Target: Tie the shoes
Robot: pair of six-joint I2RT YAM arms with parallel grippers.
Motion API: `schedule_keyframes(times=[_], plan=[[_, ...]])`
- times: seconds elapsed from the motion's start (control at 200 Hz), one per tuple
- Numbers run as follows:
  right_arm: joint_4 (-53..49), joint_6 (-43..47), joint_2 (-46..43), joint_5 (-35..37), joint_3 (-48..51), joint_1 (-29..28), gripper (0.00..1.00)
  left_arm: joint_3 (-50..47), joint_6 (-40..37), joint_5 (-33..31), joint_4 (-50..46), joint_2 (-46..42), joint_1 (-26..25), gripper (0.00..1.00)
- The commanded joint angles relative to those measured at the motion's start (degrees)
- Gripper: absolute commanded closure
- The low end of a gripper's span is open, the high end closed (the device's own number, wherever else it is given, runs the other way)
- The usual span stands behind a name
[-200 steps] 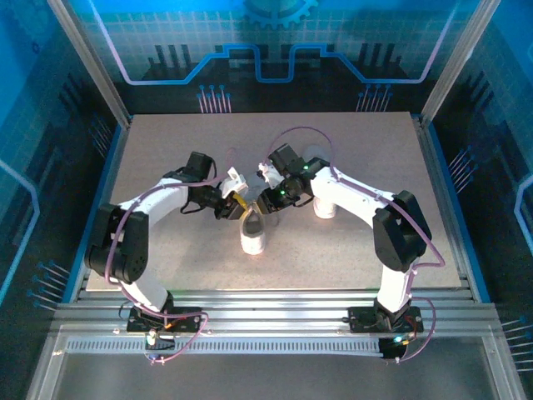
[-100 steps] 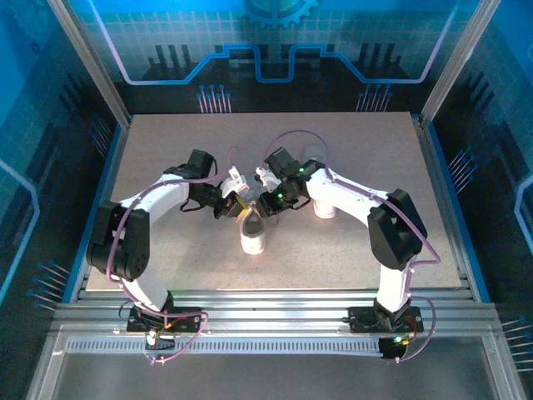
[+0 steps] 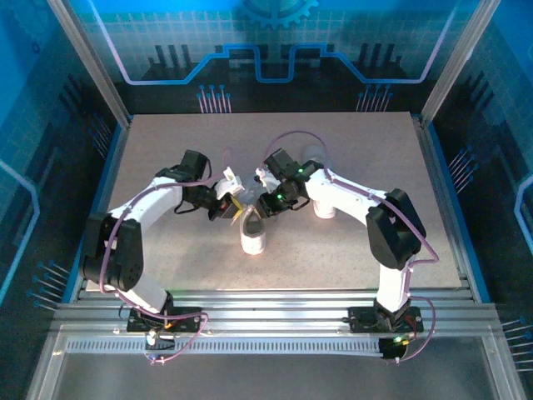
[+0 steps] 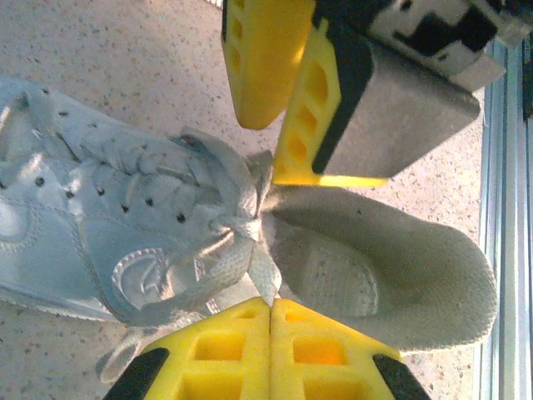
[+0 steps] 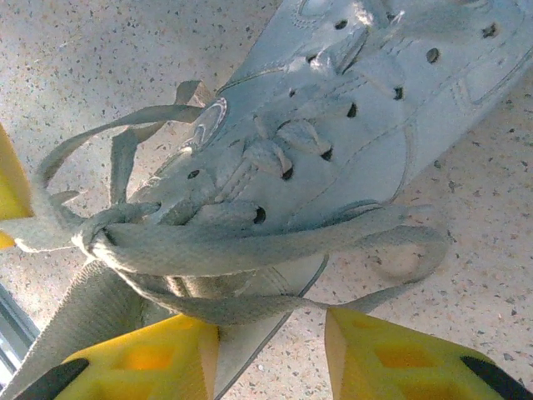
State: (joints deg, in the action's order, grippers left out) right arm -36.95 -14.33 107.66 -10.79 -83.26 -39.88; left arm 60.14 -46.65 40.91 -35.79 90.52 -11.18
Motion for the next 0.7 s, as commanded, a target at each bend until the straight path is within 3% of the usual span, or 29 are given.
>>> schedule_keyframes(times=[0.0,0.575,0.695], plan=[[-1.3,-1.21,1.64,2.67,2.29,-0.6,0.66,-2.02,-1.66,-0.93,-2.61,-1.73,0.72,1.0],[-0.73,-1.02,-4.22,2.03,3.76,1.94,0.65,-4.66,-1.52,-5.04,-3.96,-3.59,2.04,1.0],[-1.73,-0.18,-6.23,0.62,3.02,3.26,0.61,-4.38,-1.5,-5.11,-3.98,-3.79,2.15,1.0]])
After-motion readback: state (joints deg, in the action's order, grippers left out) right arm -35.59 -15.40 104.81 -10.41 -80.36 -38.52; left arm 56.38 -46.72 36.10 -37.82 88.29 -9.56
